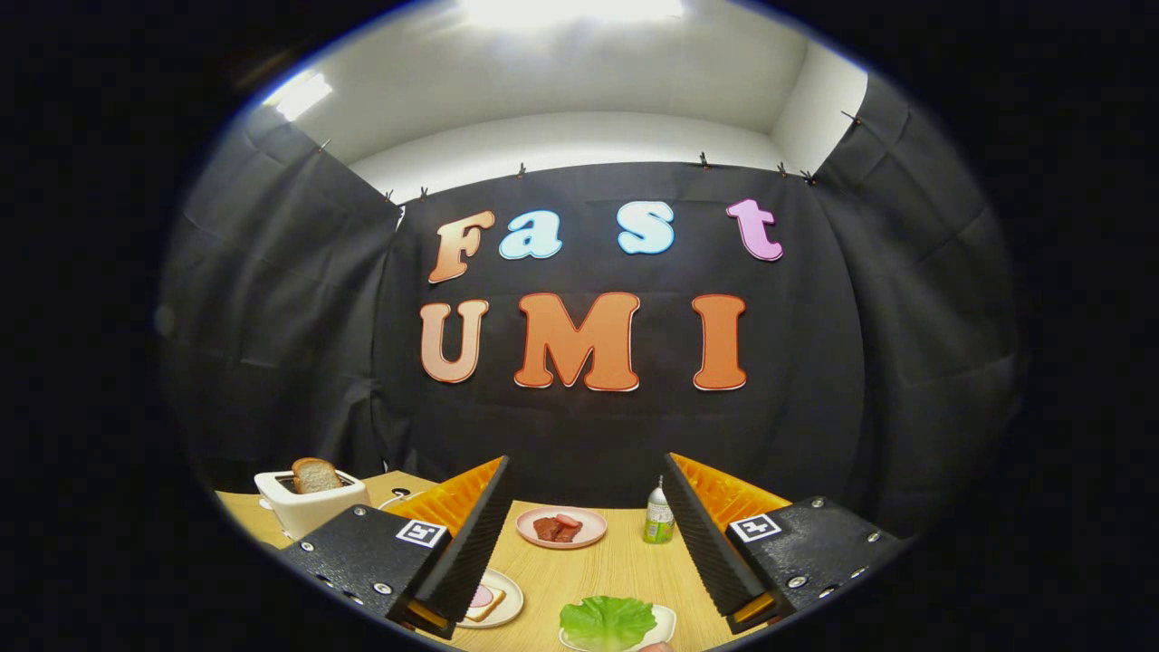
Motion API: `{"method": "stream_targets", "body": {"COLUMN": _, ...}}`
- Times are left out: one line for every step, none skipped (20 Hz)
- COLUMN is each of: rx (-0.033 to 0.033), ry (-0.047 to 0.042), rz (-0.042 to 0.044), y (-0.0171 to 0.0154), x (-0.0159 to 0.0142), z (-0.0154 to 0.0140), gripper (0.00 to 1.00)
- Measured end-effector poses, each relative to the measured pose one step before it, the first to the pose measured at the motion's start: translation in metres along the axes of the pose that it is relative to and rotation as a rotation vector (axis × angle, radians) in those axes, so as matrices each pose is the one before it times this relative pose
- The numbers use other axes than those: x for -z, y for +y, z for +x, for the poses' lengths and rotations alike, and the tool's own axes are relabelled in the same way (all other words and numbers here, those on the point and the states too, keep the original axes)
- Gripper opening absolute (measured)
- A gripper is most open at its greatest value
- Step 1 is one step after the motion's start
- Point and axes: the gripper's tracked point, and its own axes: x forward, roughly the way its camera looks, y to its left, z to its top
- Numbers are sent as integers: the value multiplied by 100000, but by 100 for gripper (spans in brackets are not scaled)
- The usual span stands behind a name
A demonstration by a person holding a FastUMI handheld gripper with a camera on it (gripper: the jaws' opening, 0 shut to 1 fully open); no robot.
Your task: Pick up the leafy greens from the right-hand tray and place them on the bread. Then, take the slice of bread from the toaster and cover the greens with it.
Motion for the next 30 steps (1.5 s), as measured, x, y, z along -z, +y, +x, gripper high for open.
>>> {"method": "stream_targets", "body": {"rx": -325, "ry": 957, "rz": 79, "y": 6, "x": 228, "z": 171, "gripper": 98}}
{"method": "stream_targets", "body": {"rx": -627, "ry": 1544, "rz": -274, "y": 120, "x": 450, "z": 164, "gripper": 98}}
{"method": "stream_targets", "body": {"rx": -432, "ry": 1689, "rz": -122, "y": 45, "x": 470, "z": 183, "gripper": 98}}
{"method": "stream_targets", "body": {"rx": -170, "ry": 1663, "rz": -100, "y": -92, "x": 379, "z": 208, "gripper": 98}}
{"method": "stream_targets", "body": {"rx": -369, "ry": 1694, "rz": -83, "y": -5, "x": 405, "z": 224, "gripper": 98}}
{"method": "stream_targets", "body": {"rx": -251, "ry": 2114, "rz": -67, "y": -19, "x": 523, "z": 340, "gripper": 98}}
{"method": "stream_targets", "body": {"rx": -462, "ry": 2474, "rz": -125, "y": 3, "x": 615, "z": 272, "gripper": 98}}
{"method": "stream_targets", "body": {"rx": -673, "ry": 2647, "rz": -213, "y": 61, "x": 594, "z": 266, "gripper": 98}}
{"method": "stream_targets", "body": {"rx": -447, "ry": 3216, "rz": -170, "y": -40, "x": 686, "z": 278, "gripper": 98}}
{"method": "stream_targets", "body": {"rx": -529, "ry": 3558, "rz": -98, "y": -36, "x": 902, "z": 203, "gripper": 98}}
{"method": "stream_targets", "body": {"rx": -411, "ry": 3661, "rz": 203, "y": 12, "x": 811, "z": 321, "gripper": 98}}
{"method": "stream_targets", "body": {"rx": -492, "ry": 3324, "rz": 337, "y": -70, "x": 632, "z": 275, "gripper": 98}}
{"method": "stream_targets", "body": {"rx": -417, "ry": 3276, "rz": 805, "y": -95, "x": 796, "z": 347, "gripper": 98}}
{"method": "stream_targets", "body": {"rx": -98, "ry": 3103, "rz": 858, "y": -235, "x": 710, "z": 366, "gripper": 97}}
{"method": "stream_targets", "body": {"rx": -346, "ry": 3002, "rz": 391, "y": -179, "x": 696, "z": 382, "gripper": 97}}
{"method": "stream_targets", "body": {"rx": 244, "ry": 3646, "rz": -96, "y": -254, "x": 750, "z": 354, "gripper": 97}}
{"method": "stream_targets", "body": {"rx": 8, "ry": 4032, "rz": -491, "y": -275, "x": 856, "z": 474, "gripper": 97}}
{"method": "stream_targets", "body": {"rx": -70, "ry": 4094, "rz": -525, "y": -157, "x": 894, "z": 426, "gripper": 97}}
{"method": "stream_targets", "body": {"rx": -315, "ry": 4345, "rz": -435, "y": -79, "x": 829, "z": 410, "gripper": 98}}
{"method": "stream_targets", "body": {"rx": -708, "ry": 4460, "rz": -434, "y": -42, "x": 870, "z": 349, "gripper": 98}}
{"method": "stream_targets", "body": {"rx": -525, "ry": 5127, "rz": -449, "y": 72, "x": 951, "z": 486, "gripper": 98}}
{"method": "stream_targets", "body": {"rx": -325, "ry": 4679, "rz": -373, "y": -75, "x": 925, "z": 414, "gripper": 98}}
{"method": "stream_targets", "body": {"rx": 126, "ry": 4315, "rz": -540, "y": -55, "x": 837, "z": 457, "gripper": 98}}
{"method": "stream_targets", "body": {"rx": -316, "ry": 4325, "rz": -684, "y": 75, "x": 847, "z": 401, "gripper": 98}}
{"method": "stream_targets", "body": {"rx": -555, "ry": 4283, "rz": -278, "y": 94, "x": 970, "z": 326, "gripper": 98}}
{"method": "stream_targets", "body": {"rx": -890, "ry": 3916, "rz": -38, "y": 154, "x": 790, "z": 492, "gripper": 98}}
{"method": "stream_targets", "body": {"rx": -917, "ry": 3774, "rz": -18, "y": 185, "x": 597, "z": 440, "gripper": 98}}
{"method": "stream_targets", "body": {"rx": -670, "ry": 3639, "rz": 68, "y": 127, "x": 536, "z": 469, "gripper": 98}}
{"method": "stream_targets", "body": {"rx": -664, "ry": 3809, "rz": -83, "y": 102, "x": 630, "z": 591, "gripper": 98}}
{"method": "stream_targets", "body": {"rx": -817, "ry": 4087, "rz": 56, "y": 88, "x": 646, "z": 496, "gripper": 98}}
